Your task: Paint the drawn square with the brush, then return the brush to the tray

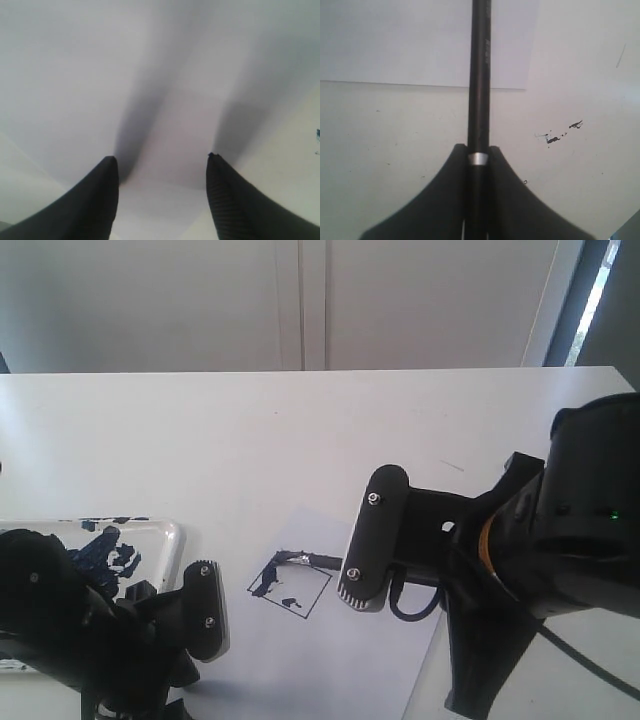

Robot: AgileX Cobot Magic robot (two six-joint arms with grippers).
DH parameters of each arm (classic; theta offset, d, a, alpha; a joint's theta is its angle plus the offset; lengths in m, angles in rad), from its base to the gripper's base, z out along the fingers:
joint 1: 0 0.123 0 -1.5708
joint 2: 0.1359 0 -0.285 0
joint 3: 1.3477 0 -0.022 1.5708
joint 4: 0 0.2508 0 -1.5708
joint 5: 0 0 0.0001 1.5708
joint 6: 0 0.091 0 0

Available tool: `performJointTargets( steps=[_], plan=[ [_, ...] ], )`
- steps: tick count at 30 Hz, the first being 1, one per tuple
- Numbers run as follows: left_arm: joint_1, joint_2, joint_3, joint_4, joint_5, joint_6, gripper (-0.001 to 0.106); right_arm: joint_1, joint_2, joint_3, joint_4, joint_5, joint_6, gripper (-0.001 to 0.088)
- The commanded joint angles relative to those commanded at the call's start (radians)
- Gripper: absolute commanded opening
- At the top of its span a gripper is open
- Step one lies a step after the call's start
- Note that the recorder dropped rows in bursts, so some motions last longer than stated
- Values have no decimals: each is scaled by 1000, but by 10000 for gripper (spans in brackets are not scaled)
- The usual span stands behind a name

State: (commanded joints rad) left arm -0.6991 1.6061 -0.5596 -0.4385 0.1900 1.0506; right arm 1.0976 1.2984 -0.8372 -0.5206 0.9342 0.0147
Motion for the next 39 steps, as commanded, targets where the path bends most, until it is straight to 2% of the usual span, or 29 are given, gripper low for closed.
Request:
performJointTargets(
  steps=[10,16,23,35,39],
  plan=[
    [0,0,0,0,-2,0,563,0,0,0,61,18,-15,0],
    [0,0,0,0,-8,0,563,0,-7,0,149,33,-86,0],
    [0,0,0,0,-11,0,563,0,-20,0,189,35,-119,0],
    [0,0,0,0,-11,0,563,0,-52,0,184,81,-124,0],
    [0,0,0,0,-11,0,563,0,-52,0,138,92,-114,0]
  ],
)
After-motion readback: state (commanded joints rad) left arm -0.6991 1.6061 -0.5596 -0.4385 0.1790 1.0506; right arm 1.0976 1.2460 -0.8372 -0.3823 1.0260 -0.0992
